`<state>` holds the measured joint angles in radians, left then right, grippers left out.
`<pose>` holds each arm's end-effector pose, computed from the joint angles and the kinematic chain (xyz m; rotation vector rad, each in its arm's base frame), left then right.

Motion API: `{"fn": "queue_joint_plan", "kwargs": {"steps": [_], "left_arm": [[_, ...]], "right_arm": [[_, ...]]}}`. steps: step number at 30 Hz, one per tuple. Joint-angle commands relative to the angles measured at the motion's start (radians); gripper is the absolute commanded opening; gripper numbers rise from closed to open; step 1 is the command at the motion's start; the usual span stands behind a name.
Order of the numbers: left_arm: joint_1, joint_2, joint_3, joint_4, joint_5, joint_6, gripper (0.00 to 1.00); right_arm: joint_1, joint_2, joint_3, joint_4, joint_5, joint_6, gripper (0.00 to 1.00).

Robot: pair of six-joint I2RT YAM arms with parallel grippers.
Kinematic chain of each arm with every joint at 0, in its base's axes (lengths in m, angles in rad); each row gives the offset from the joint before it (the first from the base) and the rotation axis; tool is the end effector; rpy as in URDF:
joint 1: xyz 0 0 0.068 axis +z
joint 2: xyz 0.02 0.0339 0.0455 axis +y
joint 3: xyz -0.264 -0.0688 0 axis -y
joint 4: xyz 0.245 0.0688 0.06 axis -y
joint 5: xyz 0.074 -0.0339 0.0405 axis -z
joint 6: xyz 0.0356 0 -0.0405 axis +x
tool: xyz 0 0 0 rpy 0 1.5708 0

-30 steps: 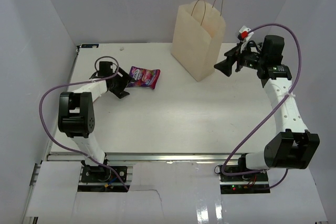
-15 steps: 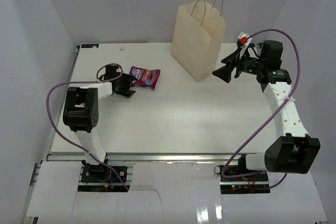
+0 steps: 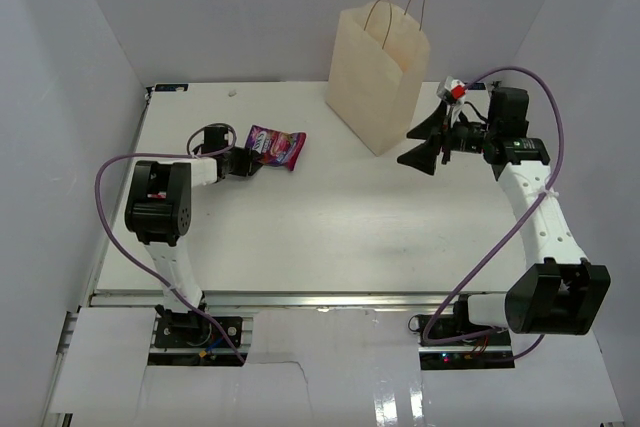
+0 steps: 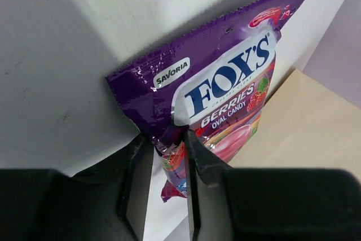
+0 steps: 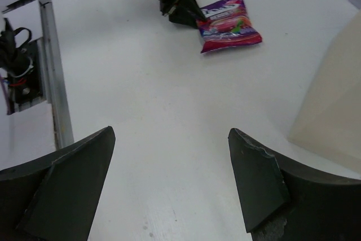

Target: Place the snacks into the paper bag

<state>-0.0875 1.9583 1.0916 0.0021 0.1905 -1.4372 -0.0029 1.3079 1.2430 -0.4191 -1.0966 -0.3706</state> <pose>0.3927 -0.0412 0.1271 -1.5702 2.1105 -0.8508 0.2797 0.0309 0.3704 -0.9569 1.6062 0.8560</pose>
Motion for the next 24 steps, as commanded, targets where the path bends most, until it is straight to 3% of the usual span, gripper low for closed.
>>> {"fn": "queue_joint_plan", "kwargs": {"steps": [1,6,11,18,24], "left_arm": [[-0.003,0.011,-0.018,0.053,-0.026,0.021,0.36],[0.0,0.024,-0.032,0.154,0.073,0.084,0.14],[0.0,0.014,-0.006,0.26,0.241,0.297,0.0],[-0.001,-0.062,-0.048,0.317,0.449,0.572,0.0],[-0.001,-0.185,-0.133,0.372,0.628,0.669,0.0]], "right_arm": [[0.052,-0.021,-0.025,-0.087,-0.114,-0.082,0.87],[0.093,-0.012,-0.048,-0.08,-0.059,-0.061,0.86],[0.187,0.022,-0.054,-0.047,0.073,0.028,0.85],[0.331,0.129,-0.007,0.046,0.312,0.249,0.84],[0.415,0.284,0.114,0.051,0.575,0.53,0.86]]}}
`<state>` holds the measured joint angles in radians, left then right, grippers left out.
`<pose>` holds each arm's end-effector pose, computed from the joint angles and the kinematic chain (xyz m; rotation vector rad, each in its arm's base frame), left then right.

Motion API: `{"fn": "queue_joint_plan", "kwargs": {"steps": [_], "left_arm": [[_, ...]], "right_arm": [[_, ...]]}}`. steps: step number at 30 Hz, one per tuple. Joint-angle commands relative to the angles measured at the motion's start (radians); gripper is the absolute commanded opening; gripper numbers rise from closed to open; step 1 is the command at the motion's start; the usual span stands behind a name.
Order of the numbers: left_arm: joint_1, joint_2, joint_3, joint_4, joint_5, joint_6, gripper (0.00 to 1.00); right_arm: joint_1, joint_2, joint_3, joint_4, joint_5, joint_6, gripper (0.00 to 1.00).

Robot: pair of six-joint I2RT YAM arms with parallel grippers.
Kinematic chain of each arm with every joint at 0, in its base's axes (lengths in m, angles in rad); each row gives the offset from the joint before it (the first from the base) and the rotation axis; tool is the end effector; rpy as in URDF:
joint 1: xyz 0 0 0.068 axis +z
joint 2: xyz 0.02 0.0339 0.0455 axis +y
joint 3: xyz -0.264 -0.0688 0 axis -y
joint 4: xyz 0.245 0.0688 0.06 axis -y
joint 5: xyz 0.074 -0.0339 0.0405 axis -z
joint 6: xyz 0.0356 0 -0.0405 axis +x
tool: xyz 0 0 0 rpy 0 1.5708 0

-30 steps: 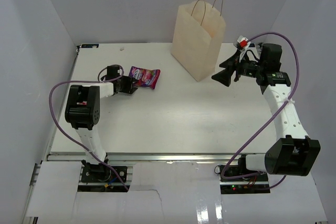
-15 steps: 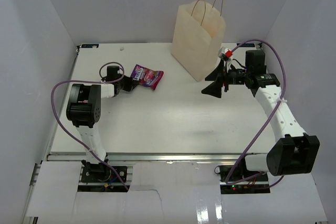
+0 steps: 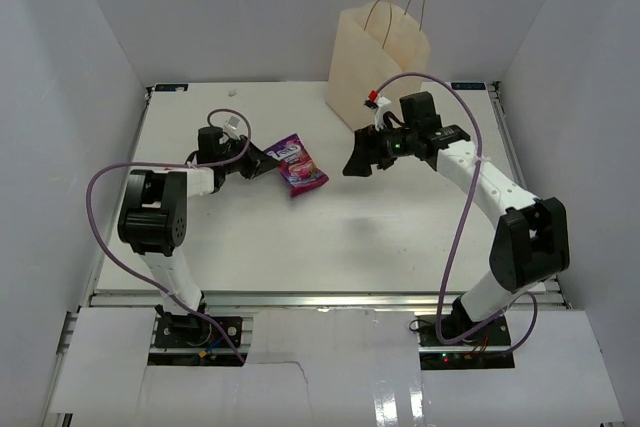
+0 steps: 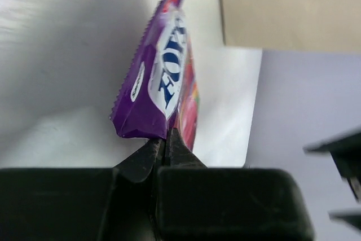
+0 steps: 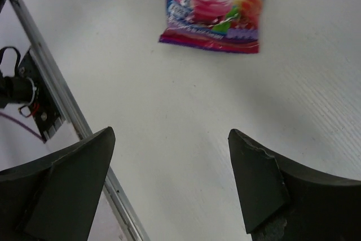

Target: Place the snacks into the paper bag

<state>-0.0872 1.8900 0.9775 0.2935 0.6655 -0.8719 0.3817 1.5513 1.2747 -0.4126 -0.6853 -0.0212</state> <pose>0.3799 -0.0553 0.1479 -0.4981 2.2691 -1.2452 0.3121 0.1495 0.3037 -0.8089 2.0968 0.9652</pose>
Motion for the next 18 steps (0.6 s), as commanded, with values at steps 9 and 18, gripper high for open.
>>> {"fn": "queue_joint_plan", "kwargs": {"steps": [9,18], "left_arm": [[-0.025,-0.281,-0.088,0.11,0.331,0.082,0.0],[-0.06,-0.371,-0.106,0.127,0.434,0.021,0.0]], "right_arm": [[0.082,0.197,0.172,0.152,0.028,0.325,0.93],[0.079,0.24,0.132,0.349,-0.341,0.298,0.95]]}}
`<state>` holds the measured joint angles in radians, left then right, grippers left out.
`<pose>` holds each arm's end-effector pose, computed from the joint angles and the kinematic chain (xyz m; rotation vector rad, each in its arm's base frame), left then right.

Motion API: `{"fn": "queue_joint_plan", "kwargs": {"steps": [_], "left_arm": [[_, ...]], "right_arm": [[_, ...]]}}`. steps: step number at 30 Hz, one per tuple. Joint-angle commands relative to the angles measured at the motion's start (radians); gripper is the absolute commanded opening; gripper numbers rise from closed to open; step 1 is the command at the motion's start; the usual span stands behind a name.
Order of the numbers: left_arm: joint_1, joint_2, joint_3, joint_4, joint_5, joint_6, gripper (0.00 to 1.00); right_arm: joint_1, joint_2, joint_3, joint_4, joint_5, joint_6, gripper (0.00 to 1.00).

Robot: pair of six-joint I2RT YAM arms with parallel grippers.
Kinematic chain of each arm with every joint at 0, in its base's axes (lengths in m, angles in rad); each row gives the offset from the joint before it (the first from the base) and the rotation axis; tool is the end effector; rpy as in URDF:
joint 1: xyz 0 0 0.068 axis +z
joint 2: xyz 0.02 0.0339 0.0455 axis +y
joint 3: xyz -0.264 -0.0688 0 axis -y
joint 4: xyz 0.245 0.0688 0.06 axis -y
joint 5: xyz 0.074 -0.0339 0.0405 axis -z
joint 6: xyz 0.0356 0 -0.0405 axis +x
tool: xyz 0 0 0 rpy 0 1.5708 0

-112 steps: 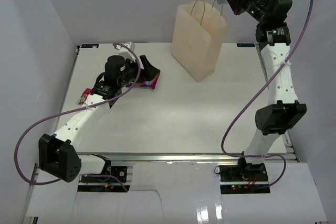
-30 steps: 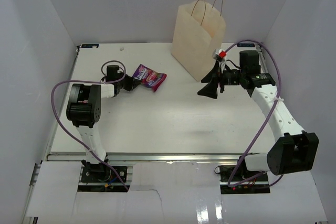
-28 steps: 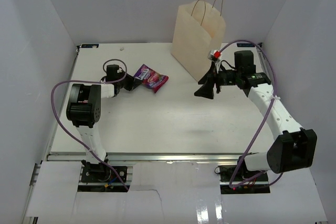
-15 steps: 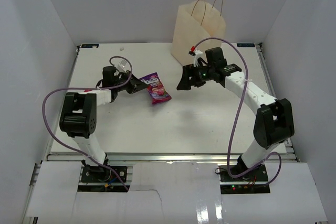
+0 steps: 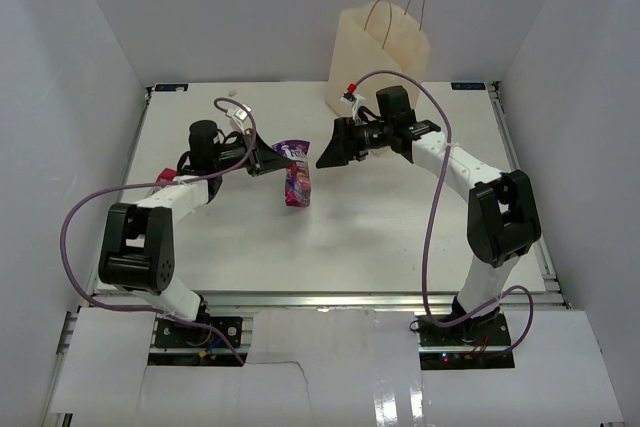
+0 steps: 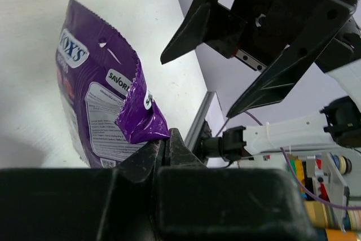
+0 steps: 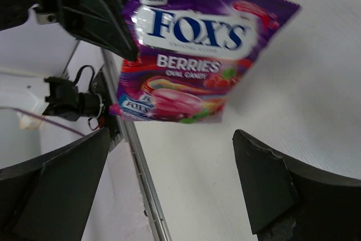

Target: Place the snacks into the paper bag

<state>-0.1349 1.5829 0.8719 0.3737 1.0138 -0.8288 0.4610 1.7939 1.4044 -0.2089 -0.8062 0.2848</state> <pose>0.3285 -0.0751 0.2323 0.0582 2.0705 -1.5816 0.3552 0.2051 0.2779 -0.6835 2.1354 1.2898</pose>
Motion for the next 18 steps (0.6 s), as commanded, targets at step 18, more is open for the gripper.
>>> {"fn": "queue_joint_plan", "kwargs": {"steps": [18], "left_arm": [[-0.187,-0.241,0.081,-0.451,-0.007,0.537,0.0]], "right_arm": [[-0.016,-0.091,0.172,-0.5,-0.387,-1.627,0.98]]}}
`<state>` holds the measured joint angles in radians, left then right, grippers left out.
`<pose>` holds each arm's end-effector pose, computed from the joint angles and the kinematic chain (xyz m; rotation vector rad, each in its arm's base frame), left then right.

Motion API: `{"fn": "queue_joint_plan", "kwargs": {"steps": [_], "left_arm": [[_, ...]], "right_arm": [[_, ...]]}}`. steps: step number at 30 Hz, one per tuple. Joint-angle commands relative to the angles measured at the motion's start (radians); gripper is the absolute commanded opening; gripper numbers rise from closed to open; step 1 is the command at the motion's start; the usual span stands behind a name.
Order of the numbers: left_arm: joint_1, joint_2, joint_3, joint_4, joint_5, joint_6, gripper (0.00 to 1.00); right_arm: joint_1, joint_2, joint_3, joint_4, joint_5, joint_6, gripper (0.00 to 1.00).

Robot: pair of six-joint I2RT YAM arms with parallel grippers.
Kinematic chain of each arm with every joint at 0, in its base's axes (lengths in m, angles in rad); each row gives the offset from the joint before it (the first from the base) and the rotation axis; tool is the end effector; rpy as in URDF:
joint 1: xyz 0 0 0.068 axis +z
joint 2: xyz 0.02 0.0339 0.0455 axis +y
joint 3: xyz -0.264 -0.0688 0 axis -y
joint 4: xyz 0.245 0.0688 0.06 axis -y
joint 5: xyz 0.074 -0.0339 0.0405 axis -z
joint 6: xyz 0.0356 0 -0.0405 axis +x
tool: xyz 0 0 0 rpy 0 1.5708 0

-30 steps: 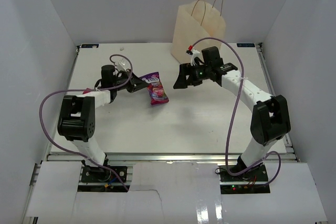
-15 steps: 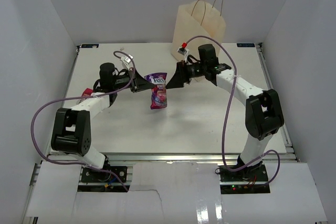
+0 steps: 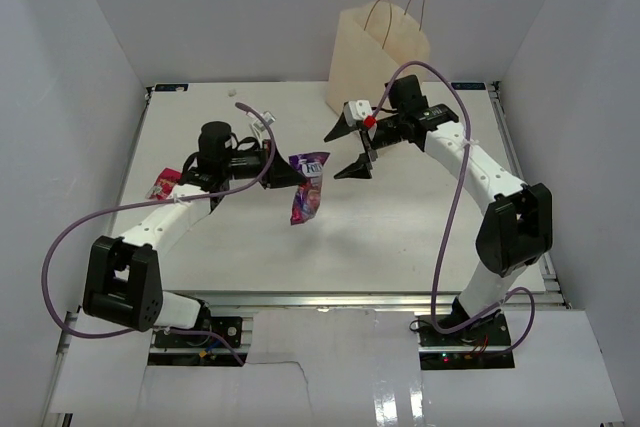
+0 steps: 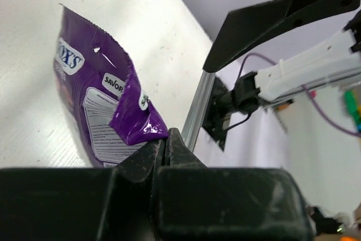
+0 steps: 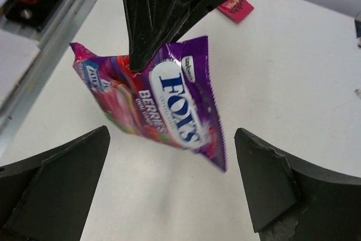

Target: Place the snacks into the paper bag

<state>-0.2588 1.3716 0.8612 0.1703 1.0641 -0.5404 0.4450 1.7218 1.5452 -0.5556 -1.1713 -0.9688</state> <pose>0.2790 -0.1061 0.2745 0.5082 1.9614 -1.5289 0.3260 0.1918 0.3318 -1.6392 1.0656 0.9848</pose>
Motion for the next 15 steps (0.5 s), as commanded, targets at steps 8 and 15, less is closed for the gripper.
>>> {"fn": "queue_joint_plan", "kwargs": {"steps": [8,15], "left_arm": [[-0.099,-0.035,0.13,-0.376,-0.115,0.365,0.0],[-0.108,-0.04,0.154,-0.379,-0.118,0.379,0.0]], "right_arm": [[0.011,0.07,0.162,-0.264,-0.022,-0.442,0.97],[0.089,0.079,0.102,-0.507,0.025,-0.608,0.9]]}}
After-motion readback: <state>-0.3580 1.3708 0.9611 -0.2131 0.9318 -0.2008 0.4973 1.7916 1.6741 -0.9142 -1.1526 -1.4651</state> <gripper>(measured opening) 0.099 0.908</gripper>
